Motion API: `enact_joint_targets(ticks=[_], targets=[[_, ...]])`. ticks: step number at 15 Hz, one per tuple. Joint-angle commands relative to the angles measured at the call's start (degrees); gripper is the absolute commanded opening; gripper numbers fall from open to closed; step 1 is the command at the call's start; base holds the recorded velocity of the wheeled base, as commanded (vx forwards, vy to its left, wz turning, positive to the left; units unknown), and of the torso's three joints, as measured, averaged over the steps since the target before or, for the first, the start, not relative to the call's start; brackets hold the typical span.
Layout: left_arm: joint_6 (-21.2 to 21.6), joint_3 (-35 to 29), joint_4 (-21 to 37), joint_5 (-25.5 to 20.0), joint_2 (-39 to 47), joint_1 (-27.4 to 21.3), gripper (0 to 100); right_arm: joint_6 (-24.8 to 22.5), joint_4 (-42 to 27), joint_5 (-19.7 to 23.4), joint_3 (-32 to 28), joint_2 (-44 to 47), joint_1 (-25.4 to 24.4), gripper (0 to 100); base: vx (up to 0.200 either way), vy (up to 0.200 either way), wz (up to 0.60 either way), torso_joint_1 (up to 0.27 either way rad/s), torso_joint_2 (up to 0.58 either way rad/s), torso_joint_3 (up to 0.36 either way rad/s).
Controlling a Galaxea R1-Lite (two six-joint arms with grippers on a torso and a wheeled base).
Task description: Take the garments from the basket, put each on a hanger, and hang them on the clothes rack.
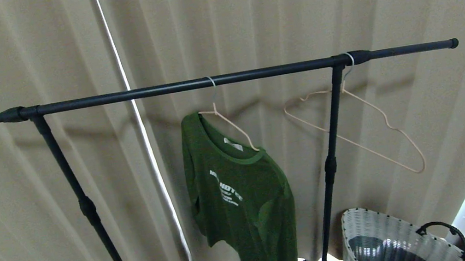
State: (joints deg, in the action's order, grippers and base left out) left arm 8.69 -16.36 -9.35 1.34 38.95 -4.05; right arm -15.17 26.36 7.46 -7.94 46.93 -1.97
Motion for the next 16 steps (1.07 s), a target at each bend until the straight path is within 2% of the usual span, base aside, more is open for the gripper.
enact_joint_targets(ticks=[1,10,16], targets=[[0.01,0.01,-0.05,0.07,0.07,0.0,0,-0.04,0.1,0.01,-0.06,0.09,-0.05,100,0.0,-0.2,0.0,0.022,0.0,-0.002],[-0.08,0.1,0.03,-0.02,-0.19,-0.08,0,-0.04,0.1,0.01,-0.15,0.09,-0.05,100,0.0,0.0,0.0,0.0,0.0,0.0],[-0.08,0.28,-0.05,-0.02,-0.45,-0.08,0,0.05,0.19,0.45,-0.15,0.0,-0.31,100,0.2,0.0,0.0,0.001,0.0,0.001]])
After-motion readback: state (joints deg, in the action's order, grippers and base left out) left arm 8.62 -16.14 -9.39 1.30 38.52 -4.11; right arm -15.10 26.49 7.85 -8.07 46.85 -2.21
